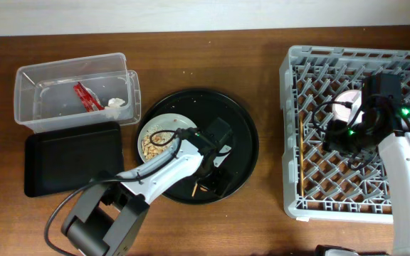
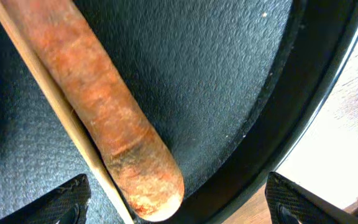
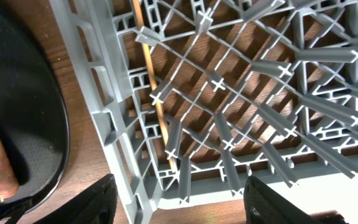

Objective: Sort waste into correct bins and load items into the dishwasher rack
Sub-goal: 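Grasp the carrot on the black tray with the left gripper, then carry the carrot with left gripper onto the black rectangular tray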

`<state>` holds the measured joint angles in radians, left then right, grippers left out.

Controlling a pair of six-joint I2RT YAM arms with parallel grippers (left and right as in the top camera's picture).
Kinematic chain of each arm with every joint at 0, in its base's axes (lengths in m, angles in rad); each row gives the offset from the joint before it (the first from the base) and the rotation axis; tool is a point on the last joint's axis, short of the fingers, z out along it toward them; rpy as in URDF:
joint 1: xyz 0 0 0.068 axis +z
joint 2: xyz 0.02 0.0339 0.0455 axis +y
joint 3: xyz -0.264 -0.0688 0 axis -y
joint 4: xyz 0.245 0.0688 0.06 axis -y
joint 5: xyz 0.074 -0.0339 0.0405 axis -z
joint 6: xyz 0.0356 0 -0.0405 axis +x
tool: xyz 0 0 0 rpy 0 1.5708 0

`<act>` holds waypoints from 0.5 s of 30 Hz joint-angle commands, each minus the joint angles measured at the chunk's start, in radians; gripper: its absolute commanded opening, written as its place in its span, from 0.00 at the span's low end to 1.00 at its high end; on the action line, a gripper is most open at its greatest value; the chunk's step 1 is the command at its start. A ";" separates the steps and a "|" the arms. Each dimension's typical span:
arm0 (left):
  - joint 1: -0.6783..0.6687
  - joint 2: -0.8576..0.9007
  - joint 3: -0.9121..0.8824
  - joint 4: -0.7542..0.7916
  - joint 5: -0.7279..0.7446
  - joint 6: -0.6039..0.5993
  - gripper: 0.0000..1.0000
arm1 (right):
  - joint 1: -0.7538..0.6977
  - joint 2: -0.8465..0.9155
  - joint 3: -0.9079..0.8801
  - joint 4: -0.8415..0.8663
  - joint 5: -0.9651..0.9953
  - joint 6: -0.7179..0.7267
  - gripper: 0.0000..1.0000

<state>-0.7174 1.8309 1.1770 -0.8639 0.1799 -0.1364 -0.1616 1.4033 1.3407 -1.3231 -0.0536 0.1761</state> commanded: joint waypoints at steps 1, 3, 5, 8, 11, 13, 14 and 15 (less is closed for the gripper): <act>-0.006 0.010 0.009 0.015 0.004 0.026 0.89 | -0.002 -0.010 0.004 0.003 -0.017 -0.004 0.64; -0.016 0.011 0.009 0.022 0.003 0.026 0.89 | -0.002 -0.010 0.004 0.003 -0.018 -0.004 0.64; -0.029 0.021 0.009 0.023 -0.010 0.026 0.89 | -0.002 -0.010 0.004 0.003 -0.018 -0.004 0.64; -0.036 0.049 0.007 0.027 -0.026 0.025 0.89 | -0.002 -0.010 0.004 0.000 -0.018 -0.004 0.64; -0.035 0.079 0.007 0.026 -0.027 0.026 0.80 | -0.002 -0.010 0.004 -0.002 -0.018 -0.004 0.65; -0.035 0.079 0.008 0.026 -0.043 0.026 0.74 | -0.002 -0.010 0.004 -0.002 -0.018 -0.004 0.64; -0.035 0.079 0.008 0.026 -0.053 0.026 0.73 | -0.002 -0.010 0.004 -0.003 -0.018 -0.004 0.64; -0.035 0.079 0.008 0.026 -0.063 0.026 0.73 | -0.002 -0.010 0.004 -0.003 -0.018 -0.004 0.64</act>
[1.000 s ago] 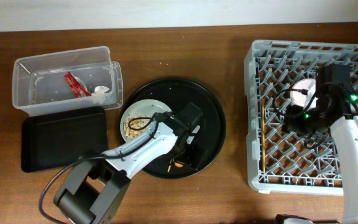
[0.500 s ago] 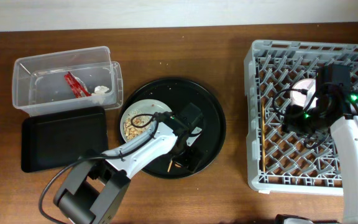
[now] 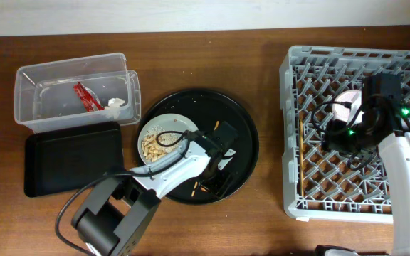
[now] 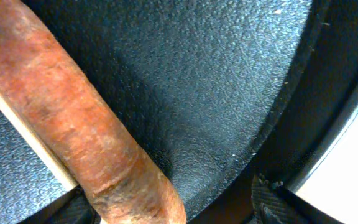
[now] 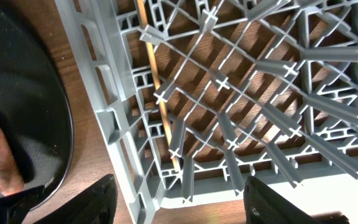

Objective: Sort waste into correct bins and load items into the dishwasher rack
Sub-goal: 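Carry the carrot with left gripper onto the black rectangular tray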

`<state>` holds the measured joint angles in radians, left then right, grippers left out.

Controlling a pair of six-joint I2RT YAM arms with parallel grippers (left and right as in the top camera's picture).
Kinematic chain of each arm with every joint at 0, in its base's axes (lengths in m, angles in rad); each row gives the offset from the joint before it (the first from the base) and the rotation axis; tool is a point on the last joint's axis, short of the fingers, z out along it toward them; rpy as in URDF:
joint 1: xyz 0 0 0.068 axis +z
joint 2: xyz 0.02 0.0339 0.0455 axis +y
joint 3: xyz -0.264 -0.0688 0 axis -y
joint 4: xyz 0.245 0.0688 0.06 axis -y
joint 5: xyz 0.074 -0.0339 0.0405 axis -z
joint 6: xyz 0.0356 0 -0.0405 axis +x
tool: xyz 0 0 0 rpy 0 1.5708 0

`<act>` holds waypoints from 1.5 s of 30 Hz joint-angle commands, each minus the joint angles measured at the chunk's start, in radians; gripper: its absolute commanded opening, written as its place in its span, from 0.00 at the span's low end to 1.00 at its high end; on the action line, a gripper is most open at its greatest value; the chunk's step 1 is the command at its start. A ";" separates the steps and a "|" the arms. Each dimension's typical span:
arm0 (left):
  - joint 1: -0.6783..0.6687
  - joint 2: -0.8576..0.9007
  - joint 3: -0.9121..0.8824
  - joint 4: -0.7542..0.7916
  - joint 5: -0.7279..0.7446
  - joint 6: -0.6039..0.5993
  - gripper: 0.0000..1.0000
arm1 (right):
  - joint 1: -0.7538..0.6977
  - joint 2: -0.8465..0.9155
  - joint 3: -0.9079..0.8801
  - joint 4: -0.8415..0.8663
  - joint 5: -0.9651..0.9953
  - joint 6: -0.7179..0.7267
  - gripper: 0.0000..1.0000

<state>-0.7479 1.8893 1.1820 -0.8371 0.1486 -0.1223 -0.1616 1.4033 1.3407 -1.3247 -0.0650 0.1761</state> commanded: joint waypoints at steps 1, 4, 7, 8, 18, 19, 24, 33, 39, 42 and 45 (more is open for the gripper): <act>-0.005 0.021 0.003 -0.001 -0.045 0.011 0.72 | -0.002 -0.010 0.004 -0.001 -0.006 -0.004 0.64; -0.004 0.021 0.003 0.004 -0.079 0.011 0.69 | -0.002 -0.010 0.004 -0.001 -0.006 -0.004 0.64; -0.004 0.021 0.003 0.023 -0.079 0.011 0.62 | -0.002 -0.010 0.004 -0.003 -0.006 -0.004 0.64; -0.004 0.021 0.003 0.027 -0.079 0.011 0.60 | -0.002 -0.010 0.004 -0.004 -0.006 -0.004 0.65; -0.004 0.021 0.003 0.041 -0.094 0.011 0.34 | -0.002 -0.010 0.004 -0.004 -0.005 -0.005 0.64; -0.004 0.021 0.003 0.042 -0.094 0.011 0.34 | -0.002 -0.010 0.004 -0.004 -0.005 -0.008 0.64; -0.004 0.016 0.020 0.029 -0.139 0.003 0.30 | -0.002 -0.010 0.004 -0.005 -0.005 -0.008 0.64; 0.005 -0.072 0.151 -0.079 -0.232 0.003 0.24 | -0.002 -0.010 0.004 -0.008 -0.002 -0.012 0.64; 0.129 -0.265 0.175 -0.132 -0.312 -0.026 0.24 | -0.002 -0.010 0.004 -0.008 -0.002 -0.012 0.64; 0.290 -0.330 0.175 -0.141 -0.311 -0.026 0.24 | -0.002 -0.010 0.004 -0.008 -0.002 -0.012 0.64; 0.460 -0.337 0.174 -0.150 -0.311 -0.031 0.24 | -0.002 -0.010 0.004 -0.008 -0.002 -0.012 0.64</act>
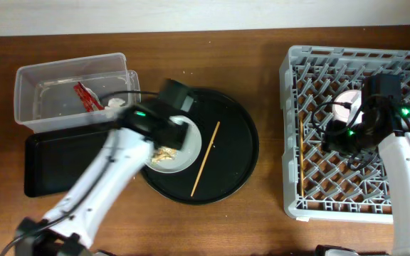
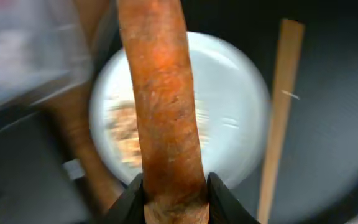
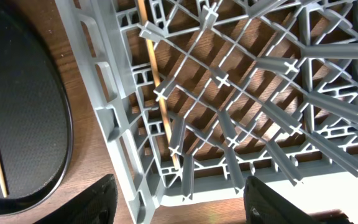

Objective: Sort waste into correct bins and load items into the dishwasher rack
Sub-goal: 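Carry the carrot with left gripper onto the black rectangular tray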

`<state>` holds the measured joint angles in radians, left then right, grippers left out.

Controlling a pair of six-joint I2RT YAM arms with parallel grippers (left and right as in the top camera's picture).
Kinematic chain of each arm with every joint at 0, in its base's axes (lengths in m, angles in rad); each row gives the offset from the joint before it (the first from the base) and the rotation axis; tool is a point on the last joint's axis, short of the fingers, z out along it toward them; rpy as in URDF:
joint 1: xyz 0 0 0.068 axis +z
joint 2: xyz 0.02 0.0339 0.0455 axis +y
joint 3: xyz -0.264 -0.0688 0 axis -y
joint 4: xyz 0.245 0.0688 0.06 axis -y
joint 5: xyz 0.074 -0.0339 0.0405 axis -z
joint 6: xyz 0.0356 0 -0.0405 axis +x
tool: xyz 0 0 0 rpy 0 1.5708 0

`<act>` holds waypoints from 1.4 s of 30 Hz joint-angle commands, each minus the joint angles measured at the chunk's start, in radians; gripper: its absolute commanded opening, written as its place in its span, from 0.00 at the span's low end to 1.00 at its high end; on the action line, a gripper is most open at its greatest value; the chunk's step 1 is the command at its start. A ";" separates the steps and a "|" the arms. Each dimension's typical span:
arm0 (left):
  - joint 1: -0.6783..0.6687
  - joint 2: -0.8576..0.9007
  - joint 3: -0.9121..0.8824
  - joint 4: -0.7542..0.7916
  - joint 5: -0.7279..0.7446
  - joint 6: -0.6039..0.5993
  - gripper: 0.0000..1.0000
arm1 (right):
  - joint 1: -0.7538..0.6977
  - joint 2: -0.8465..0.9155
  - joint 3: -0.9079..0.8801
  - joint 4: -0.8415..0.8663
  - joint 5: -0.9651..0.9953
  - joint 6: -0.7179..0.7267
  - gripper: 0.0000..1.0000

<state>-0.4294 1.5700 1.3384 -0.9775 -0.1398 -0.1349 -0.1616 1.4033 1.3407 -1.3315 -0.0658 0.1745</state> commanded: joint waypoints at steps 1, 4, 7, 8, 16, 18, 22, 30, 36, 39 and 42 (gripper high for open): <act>0.197 -0.015 0.018 -0.017 -0.022 -0.032 0.23 | -0.002 -0.010 0.004 0.000 -0.001 -0.011 0.65; 0.365 -0.015 0.018 -0.054 -0.018 -0.068 0.22 | -0.002 -0.010 0.004 0.000 -0.001 -0.011 0.64; 0.492 -0.015 0.017 -0.098 -0.015 -0.148 0.22 | -0.002 -0.010 0.004 0.000 -0.001 -0.011 0.64; 0.533 -0.015 0.014 -0.106 -0.014 -0.174 0.22 | -0.002 -0.010 0.004 0.000 -0.001 -0.011 0.64; 0.801 -0.014 -0.136 -0.008 -0.014 -0.275 0.21 | -0.002 -0.010 0.004 0.000 -0.001 -0.010 0.64; 0.842 -0.014 -0.187 0.056 -0.014 -0.303 0.19 | -0.002 -0.010 0.004 0.000 -0.001 -0.010 0.64; 0.869 -0.014 -0.307 0.231 -0.015 -0.311 0.18 | -0.002 -0.010 0.004 0.000 -0.001 -0.010 0.64; 0.871 0.065 -0.410 0.391 -0.086 -0.311 0.19 | -0.002 -0.010 0.004 0.000 -0.001 -0.011 0.64; 0.871 0.103 -0.389 0.386 -0.050 -0.314 0.80 | -0.002 -0.010 0.004 0.000 -0.001 -0.011 0.65; 0.871 0.072 -0.325 0.307 -0.037 -0.313 0.82 | -0.002 -0.010 0.004 -0.001 -0.001 -0.011 0.65; 0.871 -0.005 -0.239 0.200 -0.019 -0.313 0.83 | -0.002 -0.010 0.004 0.002 -0.002 -0.010 0.64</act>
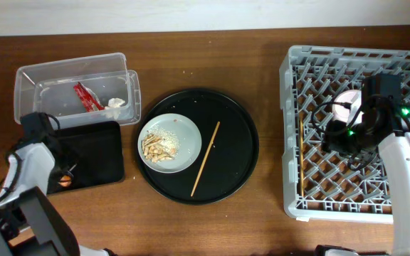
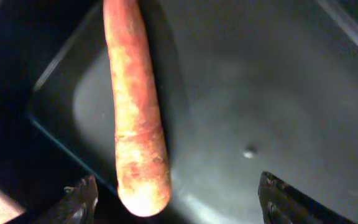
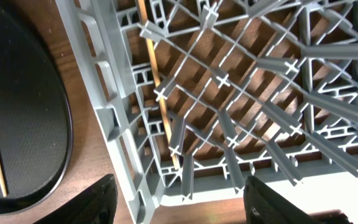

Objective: Sort waste into correct bins and load items into the dishwasher rack
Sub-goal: 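Carry the carrot with left gripper onto the black rectangular tray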

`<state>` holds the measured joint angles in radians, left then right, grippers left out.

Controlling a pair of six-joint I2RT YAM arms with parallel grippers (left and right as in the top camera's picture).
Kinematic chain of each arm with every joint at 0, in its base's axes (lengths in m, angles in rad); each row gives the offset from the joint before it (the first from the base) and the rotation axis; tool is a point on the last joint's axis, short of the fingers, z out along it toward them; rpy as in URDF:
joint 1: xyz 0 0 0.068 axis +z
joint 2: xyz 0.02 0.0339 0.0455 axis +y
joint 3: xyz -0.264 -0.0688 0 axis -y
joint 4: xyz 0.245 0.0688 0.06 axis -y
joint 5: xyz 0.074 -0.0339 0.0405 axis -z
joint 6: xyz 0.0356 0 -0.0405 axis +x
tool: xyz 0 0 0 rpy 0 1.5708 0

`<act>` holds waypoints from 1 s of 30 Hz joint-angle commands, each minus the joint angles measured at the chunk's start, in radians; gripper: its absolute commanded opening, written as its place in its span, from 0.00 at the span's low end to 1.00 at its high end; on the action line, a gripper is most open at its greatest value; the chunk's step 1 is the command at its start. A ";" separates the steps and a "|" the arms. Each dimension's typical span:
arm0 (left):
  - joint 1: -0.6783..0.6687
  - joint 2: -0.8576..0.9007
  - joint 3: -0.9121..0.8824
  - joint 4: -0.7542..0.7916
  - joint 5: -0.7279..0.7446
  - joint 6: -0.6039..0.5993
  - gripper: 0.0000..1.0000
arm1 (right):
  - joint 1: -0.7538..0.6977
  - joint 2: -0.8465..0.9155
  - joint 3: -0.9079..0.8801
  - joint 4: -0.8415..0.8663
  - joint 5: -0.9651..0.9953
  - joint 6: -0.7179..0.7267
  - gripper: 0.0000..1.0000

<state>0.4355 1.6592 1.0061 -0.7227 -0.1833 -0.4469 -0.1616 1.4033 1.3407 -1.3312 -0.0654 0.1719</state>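
Note:
An orange-brown sausage (image 2: pixel 135 124) lies in the black bin (image 1: pixel 91 153) at the left, also seen from overhead as the sausage (image 1: pixel 64 179). My left gripper (image 2: pixel 179 199) hangs open just above it, fingers wide apart and touching nothing; overhead it is the left gripper (image 1: pixel 62 171). A white plate (image 1: pixel 169 142) with food scraps and a wooden chopstick (image 1: pixel 205 168) rest on the round black tray (image 1: pixel 244 135). My right gripper (image 3: pixel 182 202) is open above the grey dishwasher rack (image 1: pixel 290 107), where a second chopstick (image 3: pixel 157 93) lies.
A clear bin (image 1: pixel 30 99) behind the black one holds a red wrapper (image 1: pixel 85 96) and a crumpled tissue (image 1: pixel 115 102). A white round item (image 1: pixel 346 105) sits in the rack, partly hidden by the right arm. Bare wood lies between tray and rack.
My left gripper held the sausage above the white plate; now it is over the black bin, open, with the sausage lying in the bin. The right arm has not moved.
My left gripper stood open around the sausage lying beside the chopstick on the round tray, then lower over it. Later it was shut on the sausage above the plate. Now the sausage lies released in the black bin. The right gripper stayed open over the rack.

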 commanded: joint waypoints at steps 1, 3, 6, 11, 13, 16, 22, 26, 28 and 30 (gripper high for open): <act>0.006 -0.127 0.106 -0.069 0.054 -0.001 0.83 | -0.002 -0.010 0.004 0.003 -0.004 -0.008 0.64; 0.002 -0.199 0.109 -0.080 0.117 0.014 0.84 | -0.002 -0.010 0.004 0.006 -0.035 -0.014 0.64; -0.057 -0.301 0.109 -0.117 0.155 0.057 0.85 | 0.016 -0.010 0.004 0.031 -0.183 -0.068 0.64; -0.174 -0.323 0.107 -0.270 0.146 0.059 0.99 | 0.214 -0.009 0.004 0.164 -0.256 -0.064 0.64; -0.182 -0.319 0.107 -0.328 0.115 0.059 0.99 | 0.367 0.002 0.004 0.266 -0.232 -0.027 0.65; -0.182 -0.319 0.107 -0.349 0.098 0.059 0.99 | 0.492 0.040 0.004 0.341 -0.162 0.072 0.65; -0.182 -0.319 0.107 -0.349 0.097 0.059 0.99 | 0.721 0.269 0.005 0.483 -0.018 0.313 0.65; -0.182 -0.319 0.107 -0.349 0.097 0.059 0.99 | 0.798 0.412 0.005 0.529 0.103 0.480 0.64; -0.182 -0.319 0.107 -0.349 0.097 0.059 0.99 | 0.829 0.474 0.005 0.556 0.134 0.545 0.64; -0.182 -0.319 0.107 -0.349 0.097 0.059 0.99 | 0.845 0.507 0.005 0.584 0.135 0.560 0.64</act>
<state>0.2550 1.3399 1.1072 -1.0702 -0.0711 -0.4007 0.6548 1.8671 1.3403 -0.7715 0.0006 0.6247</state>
